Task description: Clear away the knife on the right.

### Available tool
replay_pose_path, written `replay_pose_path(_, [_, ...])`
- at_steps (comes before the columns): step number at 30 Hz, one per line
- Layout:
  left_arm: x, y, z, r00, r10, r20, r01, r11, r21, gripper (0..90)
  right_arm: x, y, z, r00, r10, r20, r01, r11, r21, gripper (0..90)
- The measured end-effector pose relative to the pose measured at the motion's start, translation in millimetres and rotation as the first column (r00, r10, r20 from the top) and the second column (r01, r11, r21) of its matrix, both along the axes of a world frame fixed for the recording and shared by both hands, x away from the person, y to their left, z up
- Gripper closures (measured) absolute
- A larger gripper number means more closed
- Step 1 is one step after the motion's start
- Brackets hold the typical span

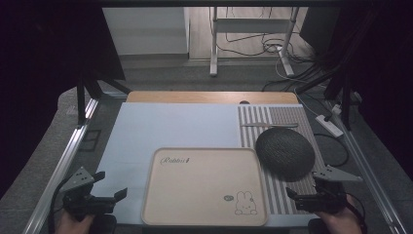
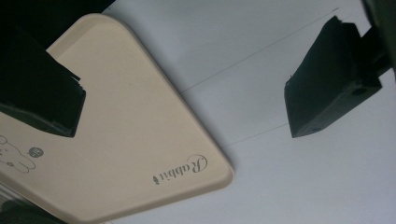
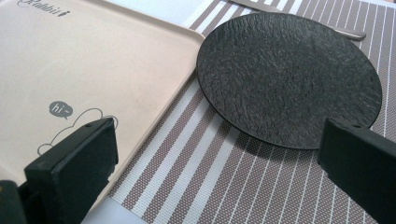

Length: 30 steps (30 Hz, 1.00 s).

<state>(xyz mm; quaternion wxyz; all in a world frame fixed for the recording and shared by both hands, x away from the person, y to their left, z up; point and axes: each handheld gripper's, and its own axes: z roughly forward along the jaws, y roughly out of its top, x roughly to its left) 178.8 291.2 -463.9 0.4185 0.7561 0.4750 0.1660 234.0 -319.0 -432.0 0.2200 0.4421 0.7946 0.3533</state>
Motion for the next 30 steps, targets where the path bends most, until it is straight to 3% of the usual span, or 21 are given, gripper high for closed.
replay_pose_path(18, [1.4,-0.8,-0.4,0.9999,0.008,-0.014,-0.008,0.9999,0.010,1.1,14.4,5.1,0.1,0.9990,0.043,0.013,-0.043,0.999,-0.019,0.0])
replay_pose_path(25, [1.6,-1.1,-0.5,0.9999,0.007,-0.015,-0.007,0.9999,0.012,1.2,26.2,8.7,-3.5,0.9937,0.112,-0.013,-0.112,0.994,-0.006,0.0])
replay_pose_path(30, [1.7,-1.1,-0.5,0.9999,0.007,-0.015,-0.007,0.9999,0.012,1.2,32.0,10.5,-5.6,0.9930,0.116,-0.022,-0.116,0.993,-0.010,0.0])
